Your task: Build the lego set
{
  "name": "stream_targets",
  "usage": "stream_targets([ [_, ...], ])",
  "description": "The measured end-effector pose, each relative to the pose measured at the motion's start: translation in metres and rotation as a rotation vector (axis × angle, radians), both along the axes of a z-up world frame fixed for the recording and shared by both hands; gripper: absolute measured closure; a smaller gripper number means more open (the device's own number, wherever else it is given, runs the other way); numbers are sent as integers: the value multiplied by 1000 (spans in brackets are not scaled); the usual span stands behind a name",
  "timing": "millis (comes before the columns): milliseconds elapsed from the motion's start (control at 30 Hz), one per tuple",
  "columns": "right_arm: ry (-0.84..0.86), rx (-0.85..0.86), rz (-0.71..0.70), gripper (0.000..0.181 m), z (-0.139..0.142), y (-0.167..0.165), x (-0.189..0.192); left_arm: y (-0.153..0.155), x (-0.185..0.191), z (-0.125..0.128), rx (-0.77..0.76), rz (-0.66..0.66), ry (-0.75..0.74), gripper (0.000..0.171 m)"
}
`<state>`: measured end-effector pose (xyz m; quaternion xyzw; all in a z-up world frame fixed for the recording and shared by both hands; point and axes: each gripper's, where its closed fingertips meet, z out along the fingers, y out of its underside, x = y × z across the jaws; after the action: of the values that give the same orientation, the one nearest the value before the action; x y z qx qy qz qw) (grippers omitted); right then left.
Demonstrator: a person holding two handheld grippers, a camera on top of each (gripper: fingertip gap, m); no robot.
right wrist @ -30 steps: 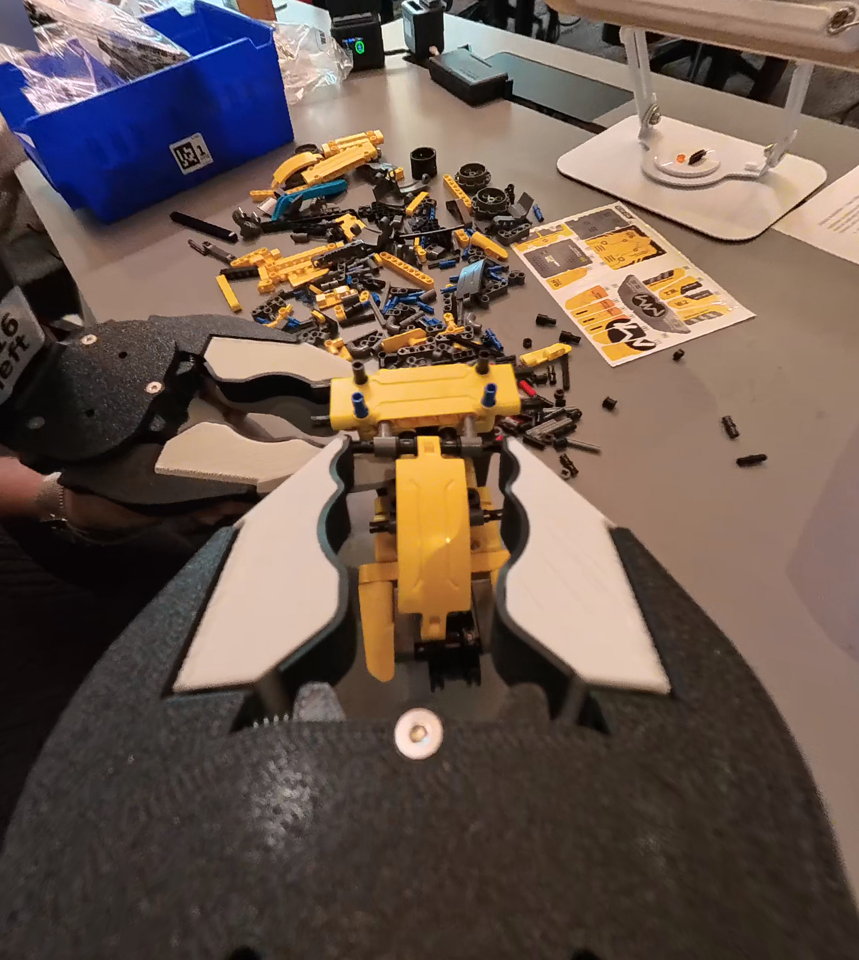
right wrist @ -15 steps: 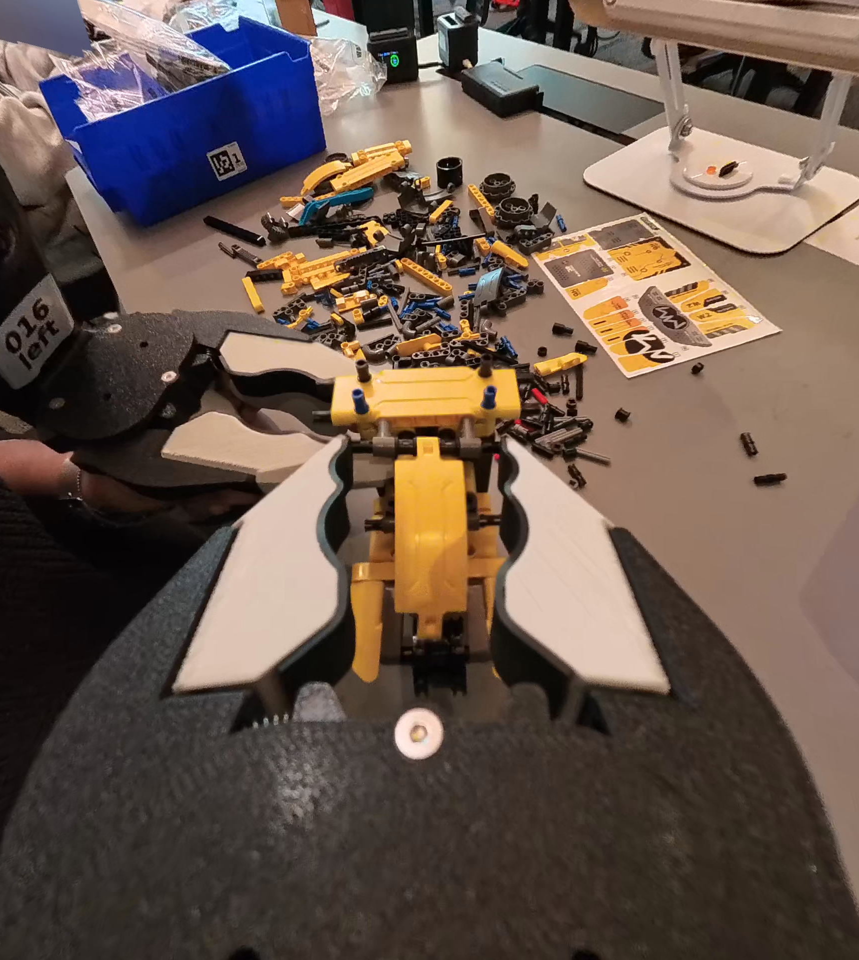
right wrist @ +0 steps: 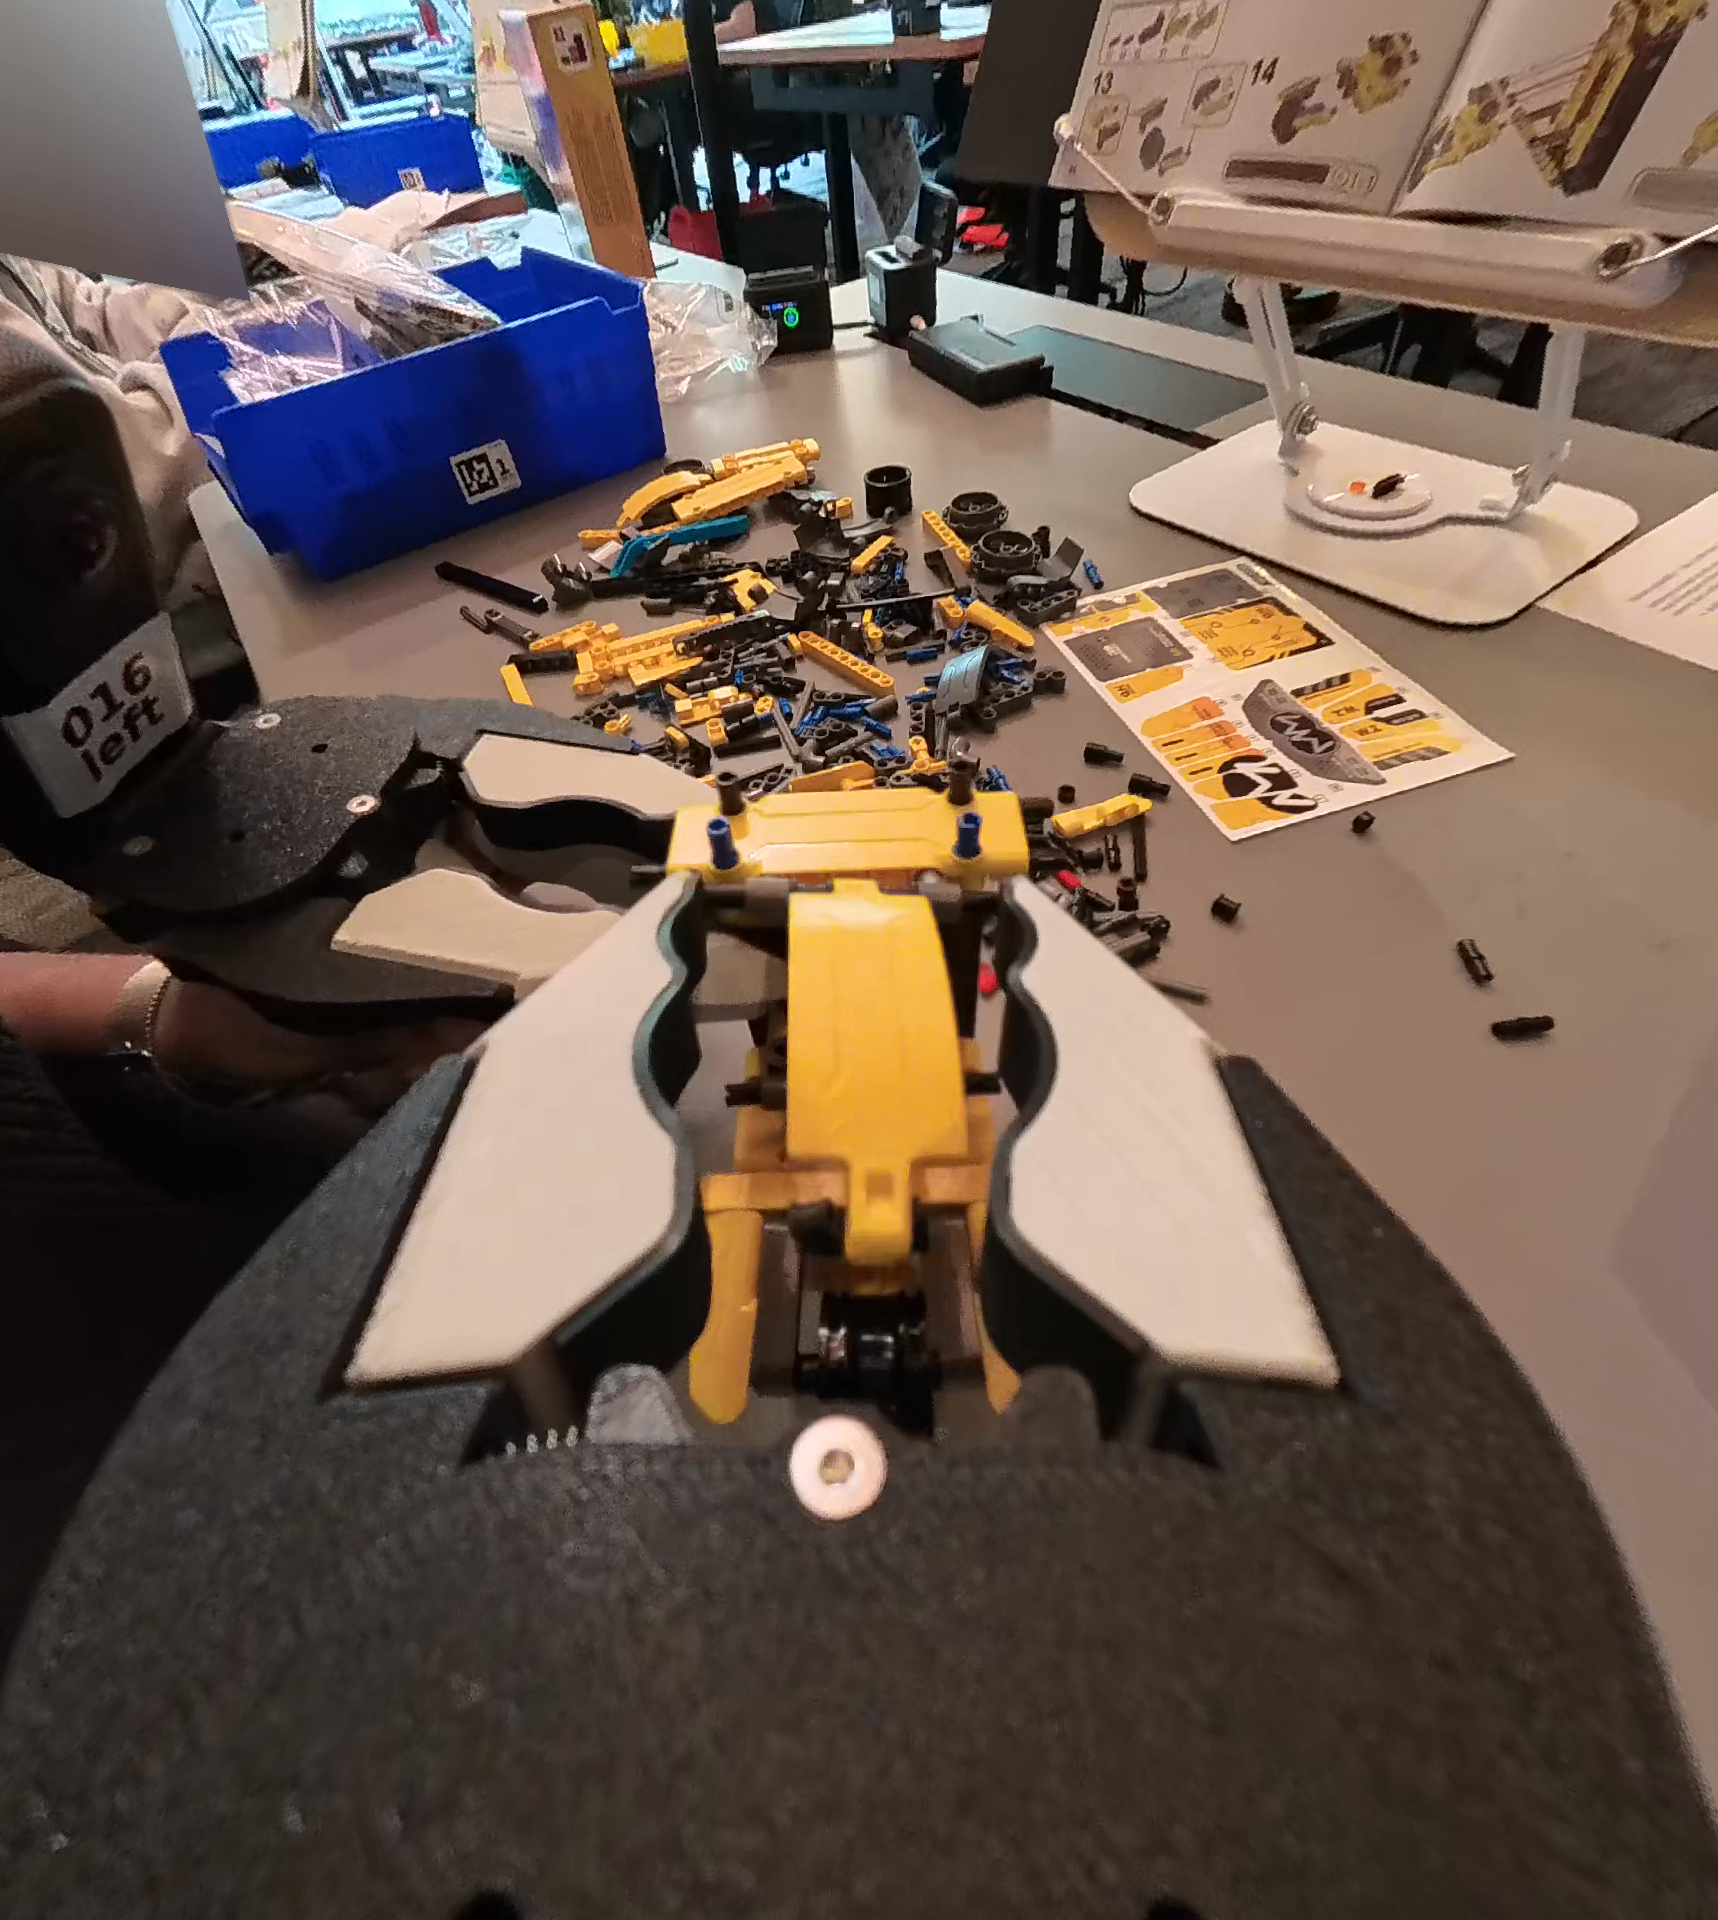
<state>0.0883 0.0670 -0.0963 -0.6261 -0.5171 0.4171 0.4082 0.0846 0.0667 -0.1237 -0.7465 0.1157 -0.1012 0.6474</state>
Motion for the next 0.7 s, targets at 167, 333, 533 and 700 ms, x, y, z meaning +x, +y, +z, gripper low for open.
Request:
stream_targets([
  [167, 0, 17, -5, 126, -1, 0, -1, 0, -1, 0, 0, 7, 2, 142],
  [333, 9, 21, -13, 126, -3, 1, 1, 1, -1, 0, -3, 8, -11, 142],
  [533, 70, 30, -69, 126, 2, 12, 28, 3, -5, 0, 0, 43, -11, 142],
  [700, 76, 37, -181, 126, -11, 26, 65, 2, 5, 1, 31, 7, 71, 141],
])
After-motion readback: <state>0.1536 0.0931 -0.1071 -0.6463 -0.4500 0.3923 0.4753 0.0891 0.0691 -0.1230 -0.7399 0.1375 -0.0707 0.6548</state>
